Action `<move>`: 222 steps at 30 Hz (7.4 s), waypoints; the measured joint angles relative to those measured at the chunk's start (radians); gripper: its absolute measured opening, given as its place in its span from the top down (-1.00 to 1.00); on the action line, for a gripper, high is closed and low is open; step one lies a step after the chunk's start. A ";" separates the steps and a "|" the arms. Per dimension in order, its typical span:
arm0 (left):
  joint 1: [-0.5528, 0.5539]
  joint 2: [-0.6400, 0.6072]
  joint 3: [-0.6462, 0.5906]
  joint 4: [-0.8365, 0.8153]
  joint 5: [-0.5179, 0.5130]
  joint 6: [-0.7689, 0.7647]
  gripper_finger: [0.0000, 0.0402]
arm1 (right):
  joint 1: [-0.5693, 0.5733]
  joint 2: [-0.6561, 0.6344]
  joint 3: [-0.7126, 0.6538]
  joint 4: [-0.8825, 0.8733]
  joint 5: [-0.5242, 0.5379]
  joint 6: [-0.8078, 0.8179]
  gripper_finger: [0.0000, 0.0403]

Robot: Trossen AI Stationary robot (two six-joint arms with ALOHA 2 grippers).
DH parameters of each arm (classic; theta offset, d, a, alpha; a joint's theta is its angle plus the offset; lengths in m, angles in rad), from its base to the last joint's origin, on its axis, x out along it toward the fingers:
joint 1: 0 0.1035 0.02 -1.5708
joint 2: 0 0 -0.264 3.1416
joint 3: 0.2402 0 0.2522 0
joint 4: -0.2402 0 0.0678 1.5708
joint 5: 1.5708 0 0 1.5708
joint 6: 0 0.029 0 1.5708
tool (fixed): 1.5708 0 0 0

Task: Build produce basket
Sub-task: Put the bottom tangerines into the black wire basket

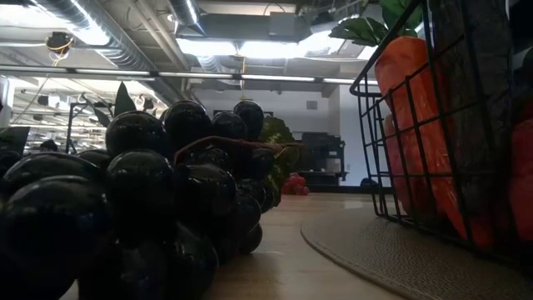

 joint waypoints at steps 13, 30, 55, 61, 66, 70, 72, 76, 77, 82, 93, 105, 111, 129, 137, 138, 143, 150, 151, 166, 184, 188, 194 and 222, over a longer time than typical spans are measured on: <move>0.090 -0.022 0.000 -0.484 -0.028 -0.339 0.53 | -0.008 -0.019 -0.012 0.008 0.163 0.122 0.52; 0.221 -0.022 0.000 -0.750 0.045 -0.454 0.53 | -0.168 -0.014 -0.016 0.007 0.002 -0.003 0.52; 0.338 -0.021 -0.309 -0.600 0.186 -0.305 0.53 | -0.383 -0.014 -0.016 0.007 -0.192 -0.345 0.52; 0.338 -0.021 -0.363 -0.533 0.169 -0.269 0.53 | -0.388 -0.014 -0.016 0.007 -0.193 -0.367 0.52; 0.338 -0.021 -0.398 -0.530 0.150 -0.269 0.53 | -0.388 -0.014 -0.016 0.007 -0.193 -0.368 0.52; 0.338 -0.021 -0.429 -0.515 0.149 -0.269 0.53 | -0.388 -0.014 -0.016 0.007 -0.193 -0.368 0.52; 0.338 -0.021 -0.442 -0.505 0.156 -0.270 0.53 | -0.388 -0.014 -0.016 0.007 -0.193 -0.368 0.52; 0.338 -0.021 -0.456 -0.491 0.159 -0.269 0.53 | -0.388 -0.013 -0.016 0.007 -0.193 -0.368 0.52; 0.338 -0.021 -0.460 -0.486 0.159 -0.269 0.53 | -0.388 -0.014 -0.016 0.007 -0.193 -0.368 0.52; 0.338 -0.021 -0.483 -0.455 0.159 -0.271 0.53 | -0.388 -0.014 -0.016 0.007 -0.193 -0.368 0.52; 0.338 -0.021 -0.487 -0.421 0.142 -0.273 0.60 | -0.388 -0.014 -0.016 0.007 -0.193 -0.369 0.52; 0.338 -0.021 -0.481 -0.386 0.134 -0.265 0.98 | -0.388 -0.014 -0.016 0.007 -0.193 -0.369 0.52; 0.331 -0.021 -0.371 -0.414 0.134 -0.239 0.99 | -0.388 -0.023 -0.016 -0.004 -0.226 -0.369 0.52; 0.159 0.020 0.218 -0.362 -0.122 0.091 1.00 | -0.329 -0.095 -0.015 -0.002 -0.290 -0.319 0.52; 0.131 0.102 0.282 -0.266 -0.221 0.192 1.00 | -0.316 -0.056 -0.015 0.091 -0.288 -0.289 0.52; 0.131 0.111 0.285 -0.258 -0.236 0.204 1.00 | -0.316 -0.047 -0.015 0.114 -0.288 -0.296 0.52; 0.130 0.150 0.298 -0.202 -0.324 0.232 1.00 | -0.316 0.003 -0.015 0.201 -0.240 -0.349 0.52; 0.132 0.166 0.300 -0.118 -0.443 0.235 1.00 | -0.317 0.081 -0.015 0.255 -0.031 -0.420 0.52; 0.132 0.166 0.299 -0.119 -0.448 0.236 1.00 | -0.316 0.091 -0.015 0.274 -0.018 -0.437 0.52; 0.140 0.167 0.299 -0.107 -0.457 0.236 1.00 | -0.325 0.185 -0.016 0.399 0.001 -0.553 0.52; 0.140 0.167 0.299 -0.098 -0.459 0.236 1.00 | -0.367 0.243 -0.016 0.413 0.004 -0.628 0.69; 0.140 0.167 0.299 -0.098 -0.458 0.236 1.00 | -0.367 0.243 -0.016 0.413 0.003 -0.638 0.95; 0.140 0.167 0.299 -0.098 -0.450 0.255 1.00 | -0.367 0.243 -0.016 0.413 0.002 -0.656 0.99; 0.104 0.152 0.383 -0.138 -0.448 0.445 0.61 | -0.365 0.238 -0.016 0.236 0.002 -0.585 1.00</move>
